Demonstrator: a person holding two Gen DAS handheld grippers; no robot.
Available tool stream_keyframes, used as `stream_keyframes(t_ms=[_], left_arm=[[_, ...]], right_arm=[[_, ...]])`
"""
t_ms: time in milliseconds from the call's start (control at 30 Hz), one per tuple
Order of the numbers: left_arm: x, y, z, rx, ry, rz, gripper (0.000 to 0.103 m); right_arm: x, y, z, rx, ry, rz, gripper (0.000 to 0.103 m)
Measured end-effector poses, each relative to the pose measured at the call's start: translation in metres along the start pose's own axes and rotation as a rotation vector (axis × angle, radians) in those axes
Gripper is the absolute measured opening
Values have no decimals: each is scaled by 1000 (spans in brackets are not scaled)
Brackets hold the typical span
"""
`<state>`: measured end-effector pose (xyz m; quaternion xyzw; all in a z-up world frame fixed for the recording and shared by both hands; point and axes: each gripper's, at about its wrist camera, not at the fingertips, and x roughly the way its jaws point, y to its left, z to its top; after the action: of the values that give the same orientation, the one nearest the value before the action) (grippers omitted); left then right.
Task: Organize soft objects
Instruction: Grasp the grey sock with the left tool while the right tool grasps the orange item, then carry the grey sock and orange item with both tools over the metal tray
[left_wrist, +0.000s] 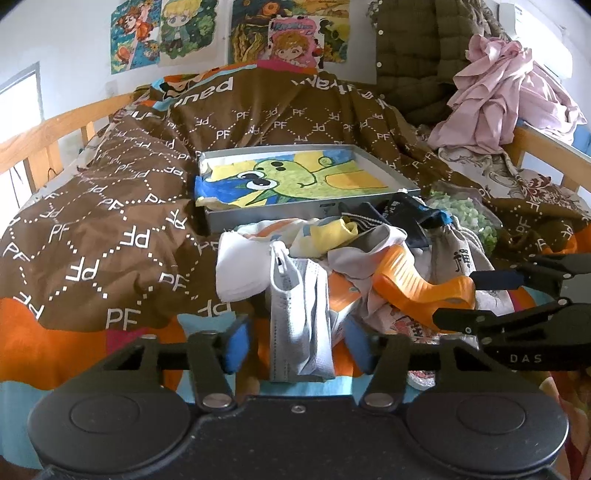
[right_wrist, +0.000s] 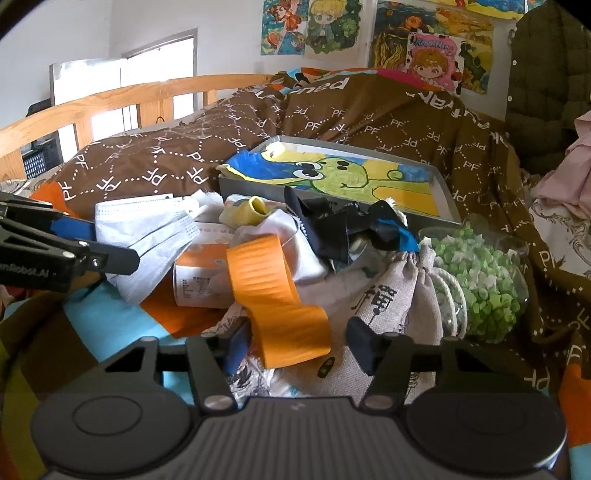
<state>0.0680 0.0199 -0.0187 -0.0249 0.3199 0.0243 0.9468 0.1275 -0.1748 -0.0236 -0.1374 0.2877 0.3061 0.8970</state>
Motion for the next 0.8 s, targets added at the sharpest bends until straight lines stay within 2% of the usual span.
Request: stream_keyframes(t_ms=[133,200,300,367,633,733,800], left_arm=[[-2,4,-1,-27,-4,-10,41],[-3,6,-1,-43,-8,-21,30],[-3,7,-1,-49,-8,-27,15],[-5,9,-1,-70,-5,-52,9],[-26,17,-2,-135,-49,-134,3],[-34,18,-2,-137,-59,-151,3],[-40,21,-1,-146,-68,-164,3]], right_arm=[[1,7,0,-21,6,0,49],[1,10,0,-38,9,-12,42],[-1,11,-1,-38,-1,-12,42],[-6,12,0,-40,-23,-3,41],[-29,23,-2,-100,-90,-23,40],[-40,23,0,-85,-110,-11,40],[-46,21,2,-64,-116,28,40]])
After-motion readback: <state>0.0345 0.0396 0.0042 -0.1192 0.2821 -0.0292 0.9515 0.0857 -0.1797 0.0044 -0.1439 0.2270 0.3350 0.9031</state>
